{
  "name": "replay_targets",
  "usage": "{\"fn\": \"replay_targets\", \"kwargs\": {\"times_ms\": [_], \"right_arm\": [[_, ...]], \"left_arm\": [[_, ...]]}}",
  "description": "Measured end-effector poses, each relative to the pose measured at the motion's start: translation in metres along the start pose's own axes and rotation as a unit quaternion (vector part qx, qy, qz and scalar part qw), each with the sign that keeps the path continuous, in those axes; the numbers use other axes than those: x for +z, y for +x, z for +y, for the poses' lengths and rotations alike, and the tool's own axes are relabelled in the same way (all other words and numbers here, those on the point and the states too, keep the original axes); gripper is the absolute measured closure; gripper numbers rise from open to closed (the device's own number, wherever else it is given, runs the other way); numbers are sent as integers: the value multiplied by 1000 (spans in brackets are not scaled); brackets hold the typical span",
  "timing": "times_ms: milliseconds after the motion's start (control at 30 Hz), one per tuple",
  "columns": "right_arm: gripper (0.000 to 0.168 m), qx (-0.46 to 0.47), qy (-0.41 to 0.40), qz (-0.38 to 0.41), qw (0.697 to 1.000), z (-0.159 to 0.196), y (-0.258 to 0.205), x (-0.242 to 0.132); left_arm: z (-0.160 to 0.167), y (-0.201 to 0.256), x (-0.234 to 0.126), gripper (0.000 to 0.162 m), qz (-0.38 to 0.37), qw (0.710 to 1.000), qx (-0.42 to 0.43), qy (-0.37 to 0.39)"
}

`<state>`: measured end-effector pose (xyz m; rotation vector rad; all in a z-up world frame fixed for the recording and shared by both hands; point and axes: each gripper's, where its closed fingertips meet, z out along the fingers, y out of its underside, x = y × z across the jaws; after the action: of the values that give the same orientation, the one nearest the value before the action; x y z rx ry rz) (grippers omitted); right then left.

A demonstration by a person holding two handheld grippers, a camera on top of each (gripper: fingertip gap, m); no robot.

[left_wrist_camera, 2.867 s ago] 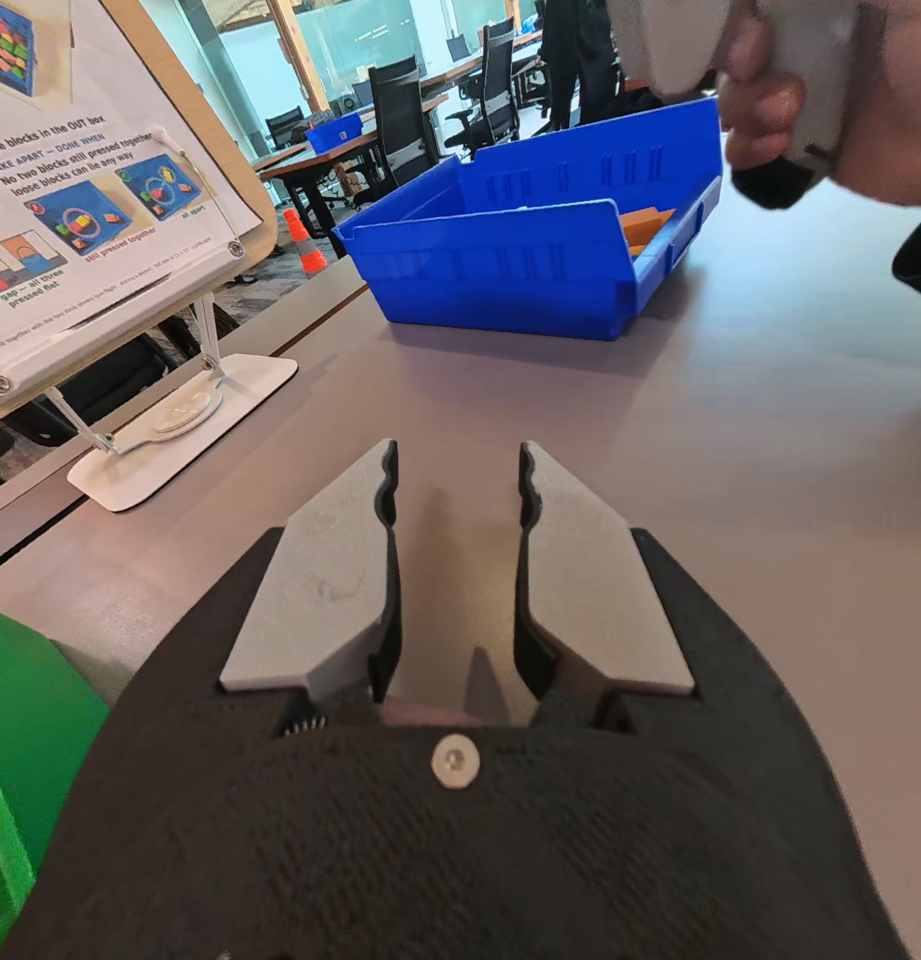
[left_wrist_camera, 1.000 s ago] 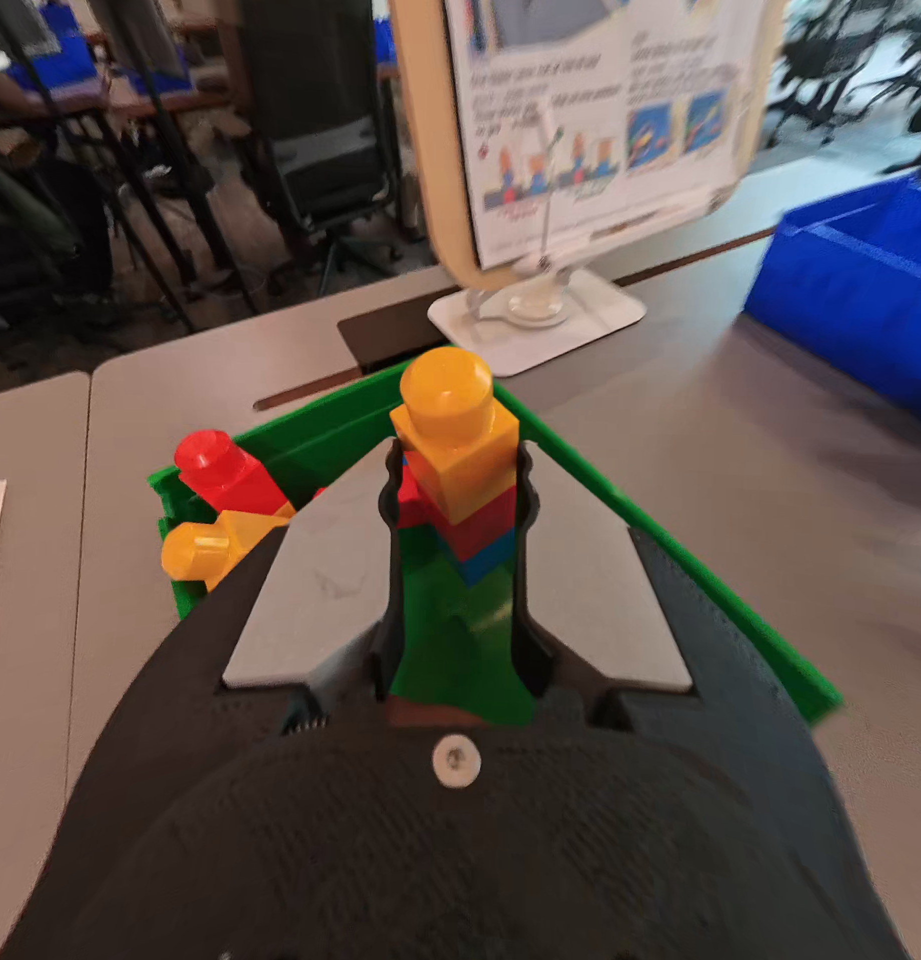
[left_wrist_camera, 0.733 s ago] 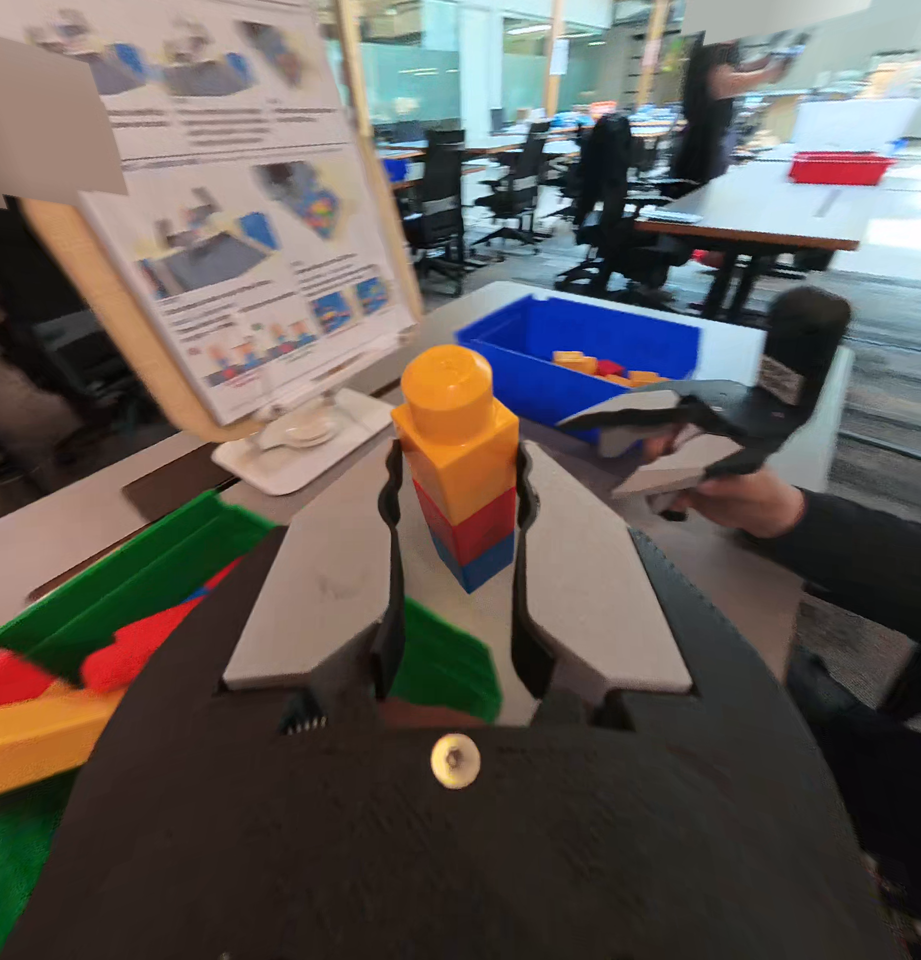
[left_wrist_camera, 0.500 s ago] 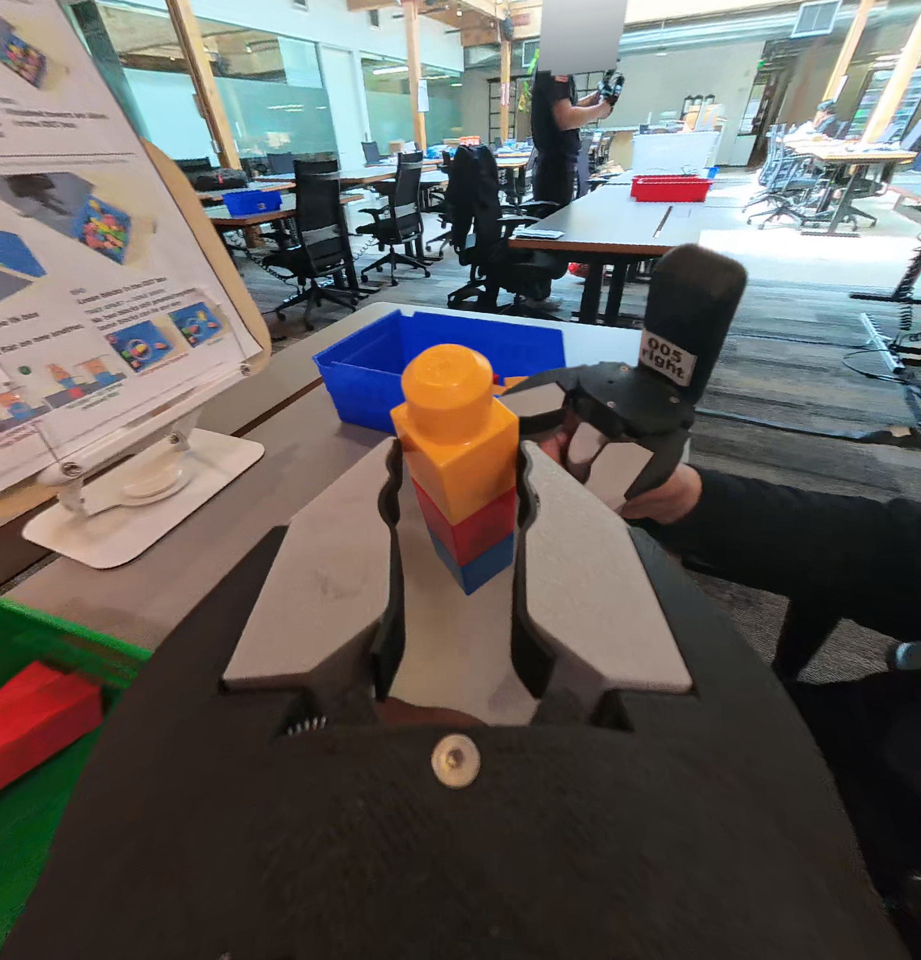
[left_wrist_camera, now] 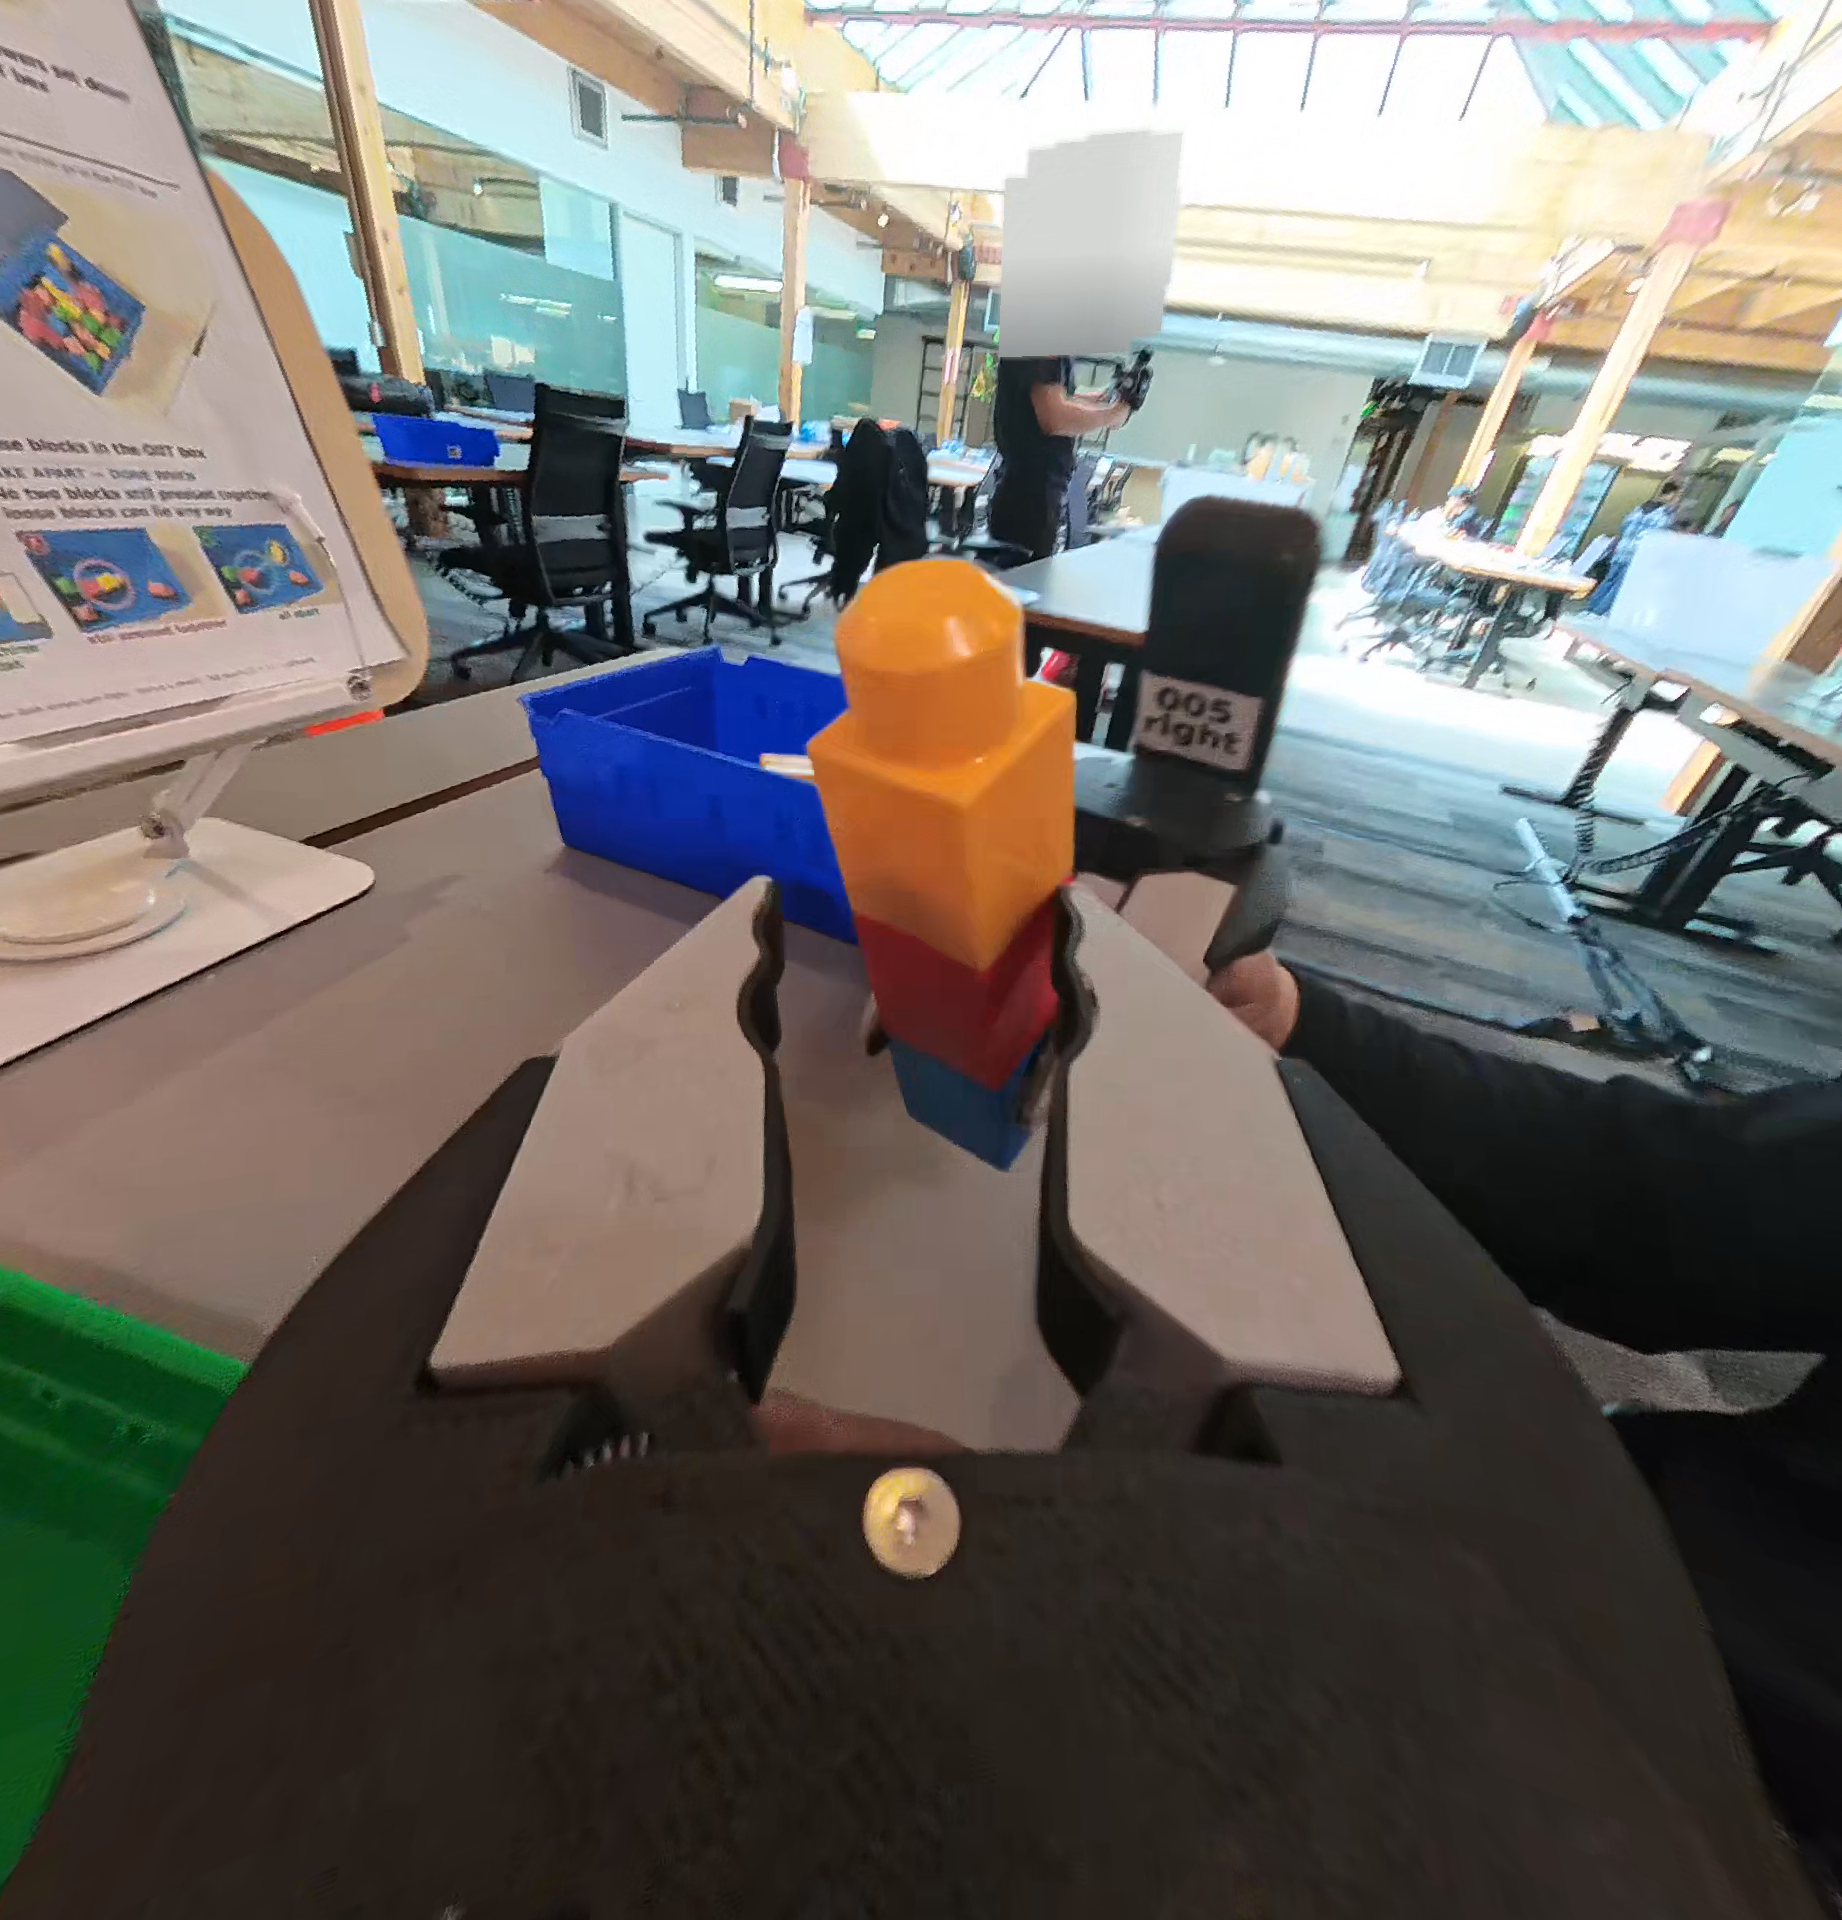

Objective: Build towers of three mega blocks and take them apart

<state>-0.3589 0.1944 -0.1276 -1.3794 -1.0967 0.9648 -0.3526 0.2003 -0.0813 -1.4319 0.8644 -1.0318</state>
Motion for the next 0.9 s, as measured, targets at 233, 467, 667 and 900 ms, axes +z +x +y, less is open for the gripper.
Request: {"fn": "replay_targets", "kwargs": {"times_ms": [233,467,667,900], "right_arm": [[135,76,6,-130,989,4,-33,8],[128,76,-23,-97,992,13,-21,7],[119,73,35,-18,997,-26,10,-33],[105,39,56,-22,997,-47,-15,-28]], "left_arm": [[20,25,12,114,53,998,15,-40],[21,22,10,126,28,997,54,-56],[27,4,5,127,-11,995,63,-72],[52,35,26,127,67,991,46,-107]]}}
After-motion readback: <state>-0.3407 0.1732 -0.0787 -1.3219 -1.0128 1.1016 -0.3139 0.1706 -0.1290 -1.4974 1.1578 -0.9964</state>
